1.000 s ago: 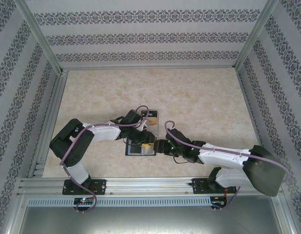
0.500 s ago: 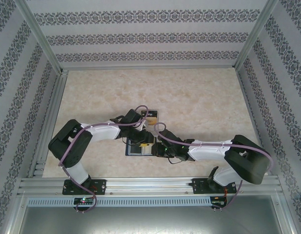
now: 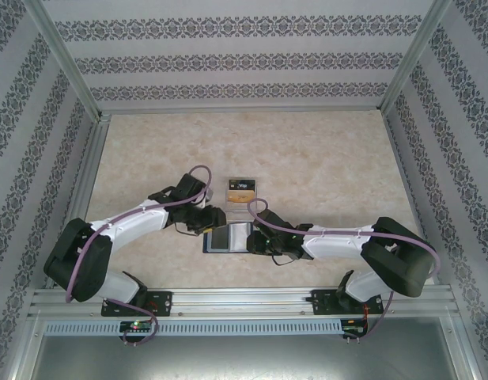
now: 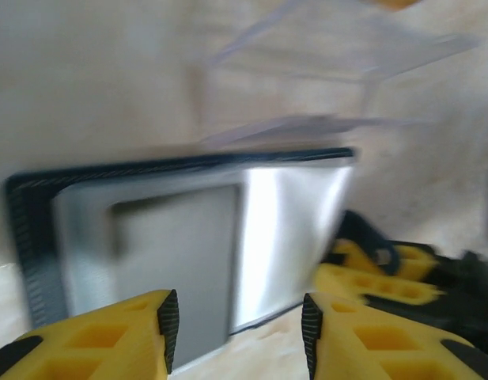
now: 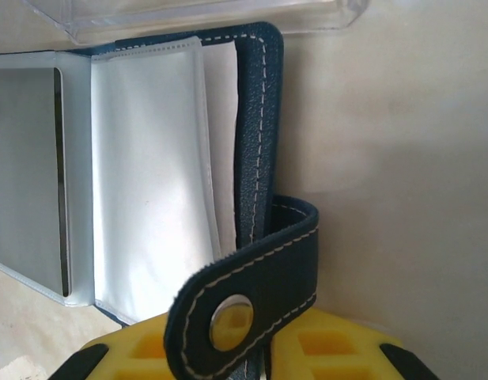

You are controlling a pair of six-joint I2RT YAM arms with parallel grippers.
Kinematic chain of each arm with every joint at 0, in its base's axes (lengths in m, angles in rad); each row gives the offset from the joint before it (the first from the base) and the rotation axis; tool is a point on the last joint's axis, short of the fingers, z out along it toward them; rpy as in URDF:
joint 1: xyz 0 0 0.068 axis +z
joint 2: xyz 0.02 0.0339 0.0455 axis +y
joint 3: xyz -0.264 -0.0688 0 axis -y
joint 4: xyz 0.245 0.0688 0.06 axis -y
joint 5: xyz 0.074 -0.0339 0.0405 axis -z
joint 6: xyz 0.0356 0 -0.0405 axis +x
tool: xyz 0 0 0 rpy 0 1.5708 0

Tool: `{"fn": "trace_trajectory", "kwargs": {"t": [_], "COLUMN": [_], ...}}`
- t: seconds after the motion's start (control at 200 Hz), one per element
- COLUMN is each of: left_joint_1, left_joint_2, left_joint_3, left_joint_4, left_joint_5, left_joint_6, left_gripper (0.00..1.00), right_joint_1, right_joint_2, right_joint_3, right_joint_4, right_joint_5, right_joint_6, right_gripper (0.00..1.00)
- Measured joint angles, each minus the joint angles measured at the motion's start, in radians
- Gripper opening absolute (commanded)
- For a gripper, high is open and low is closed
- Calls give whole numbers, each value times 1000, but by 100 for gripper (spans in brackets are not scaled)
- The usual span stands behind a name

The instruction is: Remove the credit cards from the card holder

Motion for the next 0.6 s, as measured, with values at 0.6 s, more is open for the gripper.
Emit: {"fn": "trace_trajectory", "kwargs": {"t": [0.6], "left_joint_1": [0], "left_joint_2": [50], "left_joint_3": [-40], "left_joint_4": [6], "left_joint_5": [19], "left_joint_6": [0], "left_gripper": [47], "right_joint_1": [2], "right_joint_2": [13], "right_joint_3": [16], "right_joint_4": [-14], "right_joint_5": [0], "right_joint_6": [0], "right_gripper": [24]}}
